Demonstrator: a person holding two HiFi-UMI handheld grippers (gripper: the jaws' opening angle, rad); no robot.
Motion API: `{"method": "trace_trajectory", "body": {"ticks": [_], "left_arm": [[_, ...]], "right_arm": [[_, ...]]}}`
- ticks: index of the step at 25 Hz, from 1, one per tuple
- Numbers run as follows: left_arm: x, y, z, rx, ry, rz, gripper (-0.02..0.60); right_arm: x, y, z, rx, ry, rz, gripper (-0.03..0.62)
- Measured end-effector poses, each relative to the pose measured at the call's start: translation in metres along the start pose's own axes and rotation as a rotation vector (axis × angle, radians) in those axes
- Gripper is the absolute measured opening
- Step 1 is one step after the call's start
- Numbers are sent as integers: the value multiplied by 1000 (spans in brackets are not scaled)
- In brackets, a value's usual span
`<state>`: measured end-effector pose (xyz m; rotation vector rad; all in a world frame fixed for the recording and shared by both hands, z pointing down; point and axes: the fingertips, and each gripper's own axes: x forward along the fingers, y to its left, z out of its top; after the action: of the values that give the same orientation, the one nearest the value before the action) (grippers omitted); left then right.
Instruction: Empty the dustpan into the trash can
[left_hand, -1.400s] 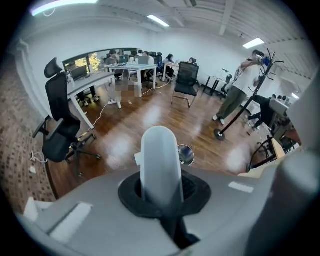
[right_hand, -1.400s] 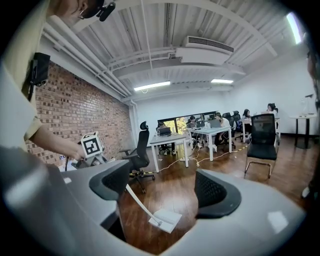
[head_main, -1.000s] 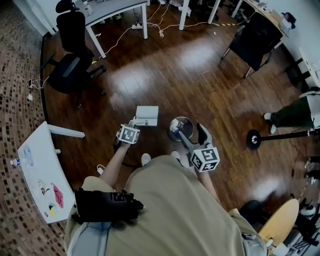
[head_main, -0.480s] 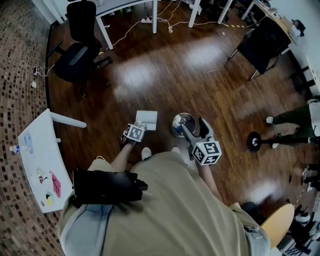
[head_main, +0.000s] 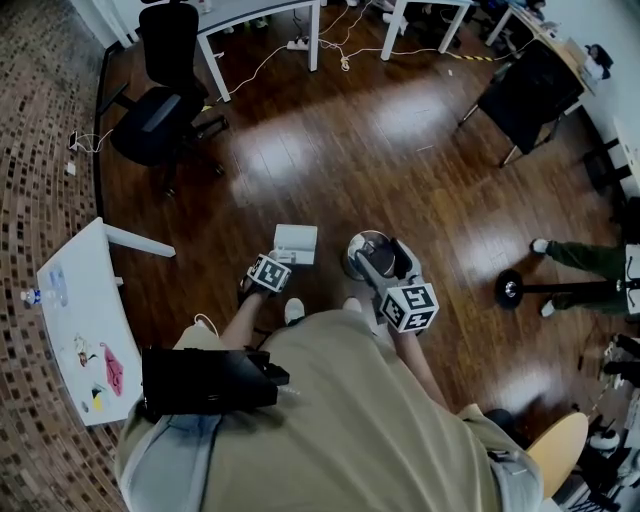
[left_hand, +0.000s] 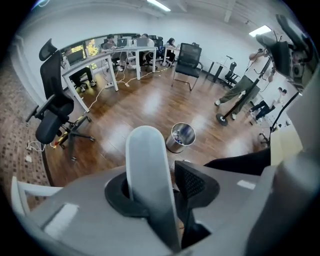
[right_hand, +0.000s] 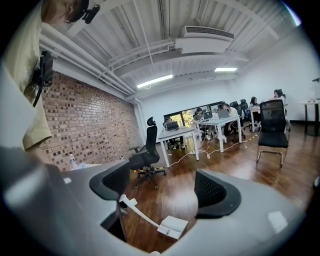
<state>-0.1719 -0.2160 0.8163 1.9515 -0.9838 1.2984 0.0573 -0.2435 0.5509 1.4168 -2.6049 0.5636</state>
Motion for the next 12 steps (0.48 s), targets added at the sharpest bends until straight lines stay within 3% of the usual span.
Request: {"method": "trace_trajectory", "body": {"ticks": [5,6,8,12], "left_arm": [[-2,-16,-13,-44,22,-106,294],[-5,-13,-13,-36,12,-97,326],[-19,-2,-5,-5,-45,-42,396],[-73,10,18,-15,-221,-16,430]], "right_arm": [[2,4,3,-10,-9,-8,394],[1,5,3,-12,-12,-15,394],[-2,8,3,-17,-14,-30,394],[-14,23,-5,-26,-9,-70,394]]}}
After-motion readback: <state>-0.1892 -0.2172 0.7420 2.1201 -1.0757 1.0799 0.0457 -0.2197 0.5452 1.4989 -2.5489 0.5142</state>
